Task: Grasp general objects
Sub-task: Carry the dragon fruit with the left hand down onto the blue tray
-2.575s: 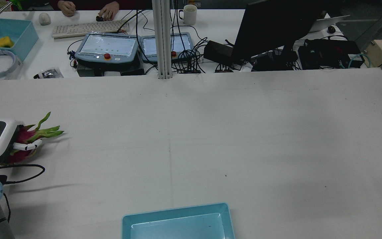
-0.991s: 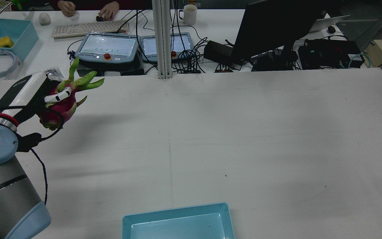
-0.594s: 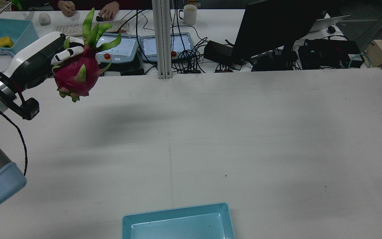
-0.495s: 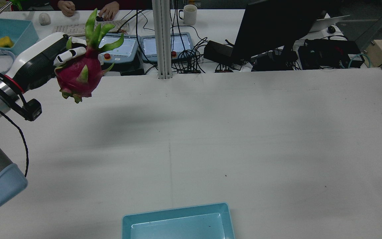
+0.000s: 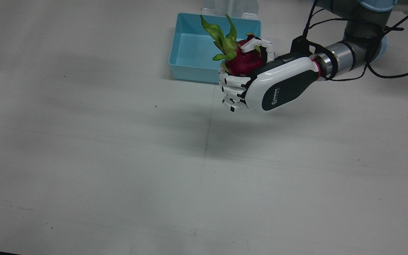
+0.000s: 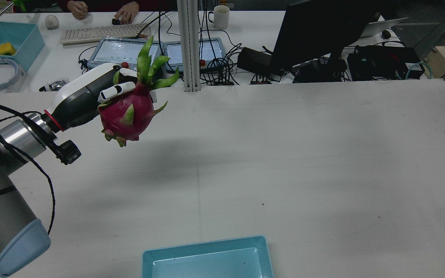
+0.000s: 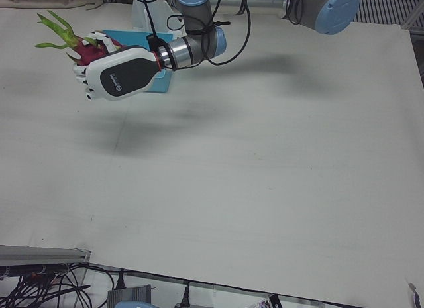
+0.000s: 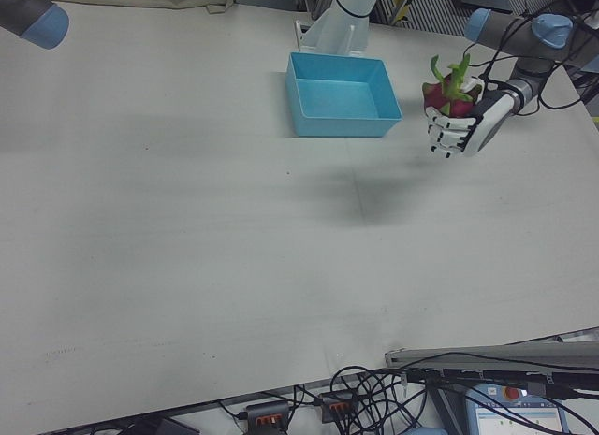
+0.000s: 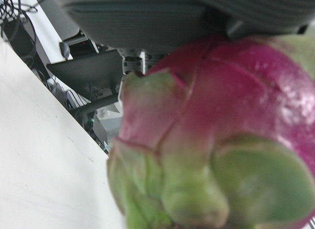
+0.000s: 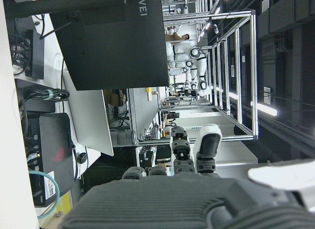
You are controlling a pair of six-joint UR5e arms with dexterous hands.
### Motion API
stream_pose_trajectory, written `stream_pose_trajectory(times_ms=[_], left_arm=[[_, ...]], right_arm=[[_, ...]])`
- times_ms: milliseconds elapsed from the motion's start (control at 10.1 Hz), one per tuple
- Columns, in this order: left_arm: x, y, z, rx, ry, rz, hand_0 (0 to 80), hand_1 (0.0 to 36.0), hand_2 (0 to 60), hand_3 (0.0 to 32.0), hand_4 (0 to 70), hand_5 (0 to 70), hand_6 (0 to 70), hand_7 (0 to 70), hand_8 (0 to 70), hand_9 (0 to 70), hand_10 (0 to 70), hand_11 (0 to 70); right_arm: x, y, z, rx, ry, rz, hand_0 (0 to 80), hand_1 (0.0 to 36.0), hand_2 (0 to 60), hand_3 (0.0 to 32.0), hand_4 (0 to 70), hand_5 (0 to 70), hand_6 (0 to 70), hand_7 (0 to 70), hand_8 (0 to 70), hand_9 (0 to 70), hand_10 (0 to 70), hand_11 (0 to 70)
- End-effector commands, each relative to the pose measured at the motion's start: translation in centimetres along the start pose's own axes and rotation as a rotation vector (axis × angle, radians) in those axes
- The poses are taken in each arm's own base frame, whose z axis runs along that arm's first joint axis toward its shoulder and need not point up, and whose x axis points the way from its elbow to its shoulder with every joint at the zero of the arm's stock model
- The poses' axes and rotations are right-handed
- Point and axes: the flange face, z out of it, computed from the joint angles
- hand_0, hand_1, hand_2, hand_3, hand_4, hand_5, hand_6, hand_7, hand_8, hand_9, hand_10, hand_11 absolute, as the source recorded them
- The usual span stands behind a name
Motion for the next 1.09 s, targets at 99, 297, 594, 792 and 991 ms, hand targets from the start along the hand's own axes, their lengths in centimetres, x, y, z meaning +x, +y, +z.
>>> stream_pose_trajectory(times_ms=[99, 297, 594, 792, 991], left_arm=[[-7.7, 9.6, 2.3, -0.132, -0.080, -0.121, 38.3, 0.0, 60.0, 0.0, 70.0, 70.0, 70.0, 70.0, 70.0, 70.0, 70.0, 70.0], [-8.7, 10.3, 2.2, -0.139, -0.095, -0.131, 40.1, 0.0, 60.0, 0.0, 70.0, 70.0, 70.0, 70.0, 70.0, 70.0, 70.0, 70.0], [-11.8, 12.7, 1.8, -0.166, -0.137, -0.171, 40.9, 0.0, 60.0, 0.0, 70.0, 70.0, 70.0, 70.0, 70.0, 70.0, 70.0, 70.0], [-12.9, 13.6, 1.7, -0.193, -0.143, -0.190, 41.6, 0.0, 60.0, 0.0, 70.0, 70.0, 70.0, 70.0, 70.0, 70.0, 70.0, 70.0], [-14.3, 15.0, 1.5, -0.215, -0.157, -0.213, 44.1, 0.0, 35.6, 0.0, 70.0, 70.0, 70.0, 70.0, 70.0, 70.0, 70.0, 70.0]], right_arm=[[0.0, 0.0, 0.0, 0.000, 0.000, 0.000, 0.0, 0.0, 0.0, 0.0, 0.0, 0.0, 0.0, 0.0, 0.0, 0.0, 0.0, 0.0], [0.0, 0.0, 0.0, 0.000, 0.000, 0.000, 0.0, 0.0, 0.0, 0.0, 0.0, 0.0, 0.0, 0.0, 0.0, 0.0, 0.0, 0.0], [0.0, 0.0, 0.0, 0.000, 0.000, 0.000, 0.0, 0.0, 0.0, 0.0, 0.0, 0.0, 0.0, 0.0, 0.0, 0.0, 0.0, 0.0], [0.0, 0.0, 0.0, 0.000, 0.000, 0.000, 0.0, 0.0, 0.0, 0.0, 0.0, 0.0, 0.0, 0.0, 0.0, 0.0, 0.0, 0.0], [0.0, 0.0, 0.0, 0.000, 0.000, 0.000, 0.0, 0.0, 0.0, 0.0, 0.0, 0.0, 0.0, 0.0, 0.0, 0.0, 0.0, 0.0]])
